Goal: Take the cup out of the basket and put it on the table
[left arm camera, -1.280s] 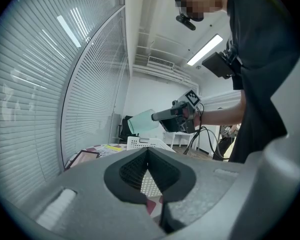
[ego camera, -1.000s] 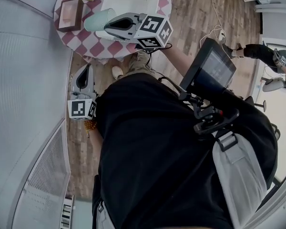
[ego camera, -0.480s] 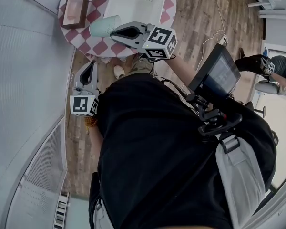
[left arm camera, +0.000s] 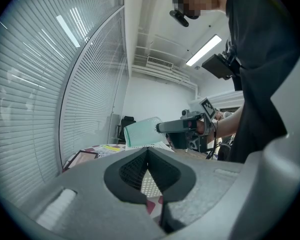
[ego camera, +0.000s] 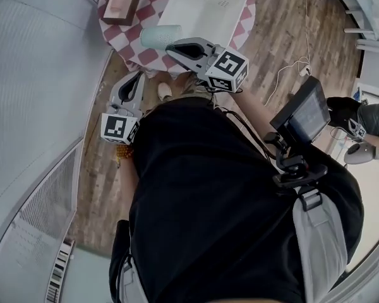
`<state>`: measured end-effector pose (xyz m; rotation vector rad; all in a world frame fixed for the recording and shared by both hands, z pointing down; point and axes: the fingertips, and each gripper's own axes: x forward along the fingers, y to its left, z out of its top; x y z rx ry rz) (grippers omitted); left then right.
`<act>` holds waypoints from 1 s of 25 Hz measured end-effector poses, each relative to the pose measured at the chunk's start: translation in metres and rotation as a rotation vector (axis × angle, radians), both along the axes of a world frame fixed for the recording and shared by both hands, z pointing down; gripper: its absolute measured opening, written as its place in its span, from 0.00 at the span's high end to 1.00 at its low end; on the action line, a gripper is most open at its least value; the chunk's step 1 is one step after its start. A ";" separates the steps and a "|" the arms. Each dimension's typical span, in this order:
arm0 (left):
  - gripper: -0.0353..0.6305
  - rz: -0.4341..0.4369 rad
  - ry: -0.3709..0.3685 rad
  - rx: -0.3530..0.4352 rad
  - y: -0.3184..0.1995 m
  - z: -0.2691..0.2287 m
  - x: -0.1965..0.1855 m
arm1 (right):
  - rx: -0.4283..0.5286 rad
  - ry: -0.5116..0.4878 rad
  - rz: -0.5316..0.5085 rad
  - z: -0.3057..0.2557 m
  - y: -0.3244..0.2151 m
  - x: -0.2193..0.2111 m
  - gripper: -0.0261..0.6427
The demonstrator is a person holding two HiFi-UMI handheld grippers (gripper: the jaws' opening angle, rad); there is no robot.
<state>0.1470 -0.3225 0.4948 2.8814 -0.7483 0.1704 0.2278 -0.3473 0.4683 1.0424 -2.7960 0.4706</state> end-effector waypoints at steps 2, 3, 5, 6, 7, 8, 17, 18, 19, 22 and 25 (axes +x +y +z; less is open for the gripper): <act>0.94 -0.001 0.007 0.000 0.001 -0.001 -0.001 | 0.015 0.000 0.004 0.002 0.001 -0.003 0.92; 0.94 -0.003 0.011 -0.002 0.001 -0.001 -0.002 | 0.021 -0.001 0.002 0.003 0.001 -0.005 0.92; 0.94 -0.008 0.018 -0.005 0.000 -0.002 -0.005 | 0.028 0.002 -0.011 0.004 0.002 -0.010 0.92; 0.94 -0.010 0.022 -0.006 -0.001 -0.002 -0.005 | 0.030 0.005 -0.020 0.005 0.003 -0.012 0.92; 0.94 -0.012 0.025 -0.007 -0.001 -0.002 -0.006 | 0.032 0.009 -0.027 0.006 0.004 -0.014 0.92; 0.94 -0.013 0.027 -0.008 -0.002 -0.003 -0.006 | 0.032 0.013 -0.034 0.007 0.005 -0.016 0.92; 0.94 -0.016 0.028 -0.015 -0.002 -0.001 -0.007 | 0.030 0.042 -0.098 0.021 0.016 -0.031 0.92; 0.94 -0.016 0.026 -0.017 -0.001 0.000 -0.008 | 0.028 0.041 -0.097 0.022 0.016 -0.032 0.92; 0.94 -0.016 0.024 -0.018 -0.001 0.000 -0.008 | 0.026 0.040 -0.097 0.022 0.017 -0.032 0.92; 0.94 -0.014 0.024 -0.018 -0.001 0.000 -0.007 | 0.020 0.045 -0.099 0.025 0.017 -0.030 0.92; 0.94 -0.019 0.020 -0.019 -0.001 0.000 -0.010 | 0.018 0.044 -0.105 0.027 0.018 -0.033 0.92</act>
